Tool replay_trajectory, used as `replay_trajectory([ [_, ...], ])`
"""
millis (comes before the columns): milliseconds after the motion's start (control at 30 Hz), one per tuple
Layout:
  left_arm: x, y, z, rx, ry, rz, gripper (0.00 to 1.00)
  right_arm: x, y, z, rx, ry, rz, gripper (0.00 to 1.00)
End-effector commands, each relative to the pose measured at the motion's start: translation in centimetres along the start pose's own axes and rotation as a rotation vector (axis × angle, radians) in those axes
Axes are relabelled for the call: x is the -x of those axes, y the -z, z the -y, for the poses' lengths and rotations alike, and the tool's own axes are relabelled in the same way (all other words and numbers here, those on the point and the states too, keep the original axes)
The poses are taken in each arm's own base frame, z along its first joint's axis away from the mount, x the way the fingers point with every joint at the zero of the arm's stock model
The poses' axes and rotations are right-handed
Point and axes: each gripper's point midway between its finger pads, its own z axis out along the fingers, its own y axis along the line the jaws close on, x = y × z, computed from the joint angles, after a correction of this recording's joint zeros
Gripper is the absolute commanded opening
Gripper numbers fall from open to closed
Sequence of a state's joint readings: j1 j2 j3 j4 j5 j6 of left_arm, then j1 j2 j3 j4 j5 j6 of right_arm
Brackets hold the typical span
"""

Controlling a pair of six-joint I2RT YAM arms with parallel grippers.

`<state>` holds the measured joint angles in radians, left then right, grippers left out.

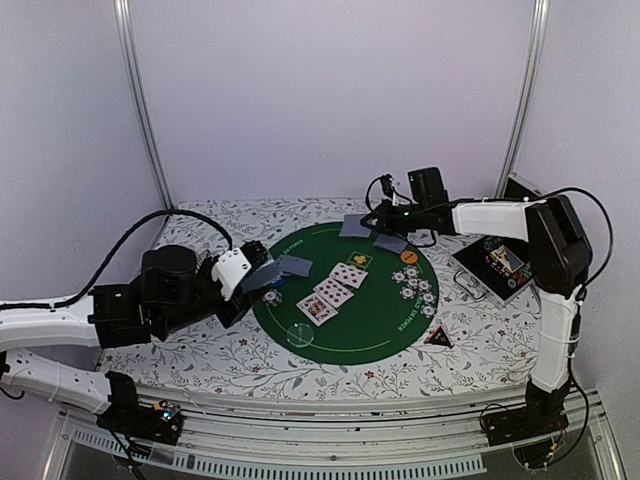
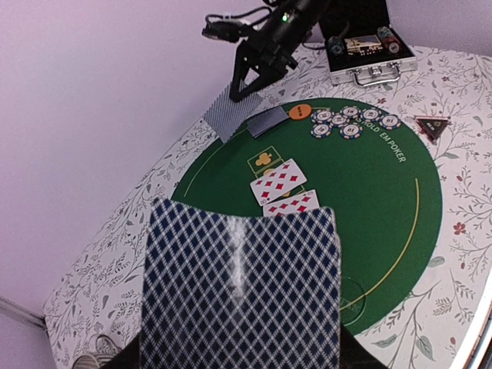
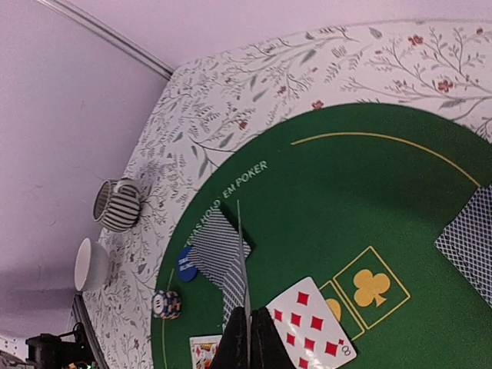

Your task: Distribute texas hold em gaming equipment

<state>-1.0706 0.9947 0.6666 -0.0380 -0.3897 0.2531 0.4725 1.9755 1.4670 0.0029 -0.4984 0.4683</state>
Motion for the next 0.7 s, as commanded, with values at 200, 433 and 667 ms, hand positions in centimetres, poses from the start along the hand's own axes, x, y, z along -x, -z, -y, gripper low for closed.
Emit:
replay_trajectory([
  [200,-0.7,0.4,-0.5,0.022,0.031,0.004,0.52,-5.2,-6.7,8.3,-0.121,-0.172,-0.080,0.06],
  [433,-0.5,0.2,-0.4,0.020,0.028,0.008,0.52,-8.6,-7.1,10.8,-0.158,-0.200,-0.149,0.08],
  [667,-0.3,0.3,-0.5,0.022,0.032,0.010,0.52,-9.5,-6.5,10.6,-0.157,-0.220,-0.168,0.23],
])
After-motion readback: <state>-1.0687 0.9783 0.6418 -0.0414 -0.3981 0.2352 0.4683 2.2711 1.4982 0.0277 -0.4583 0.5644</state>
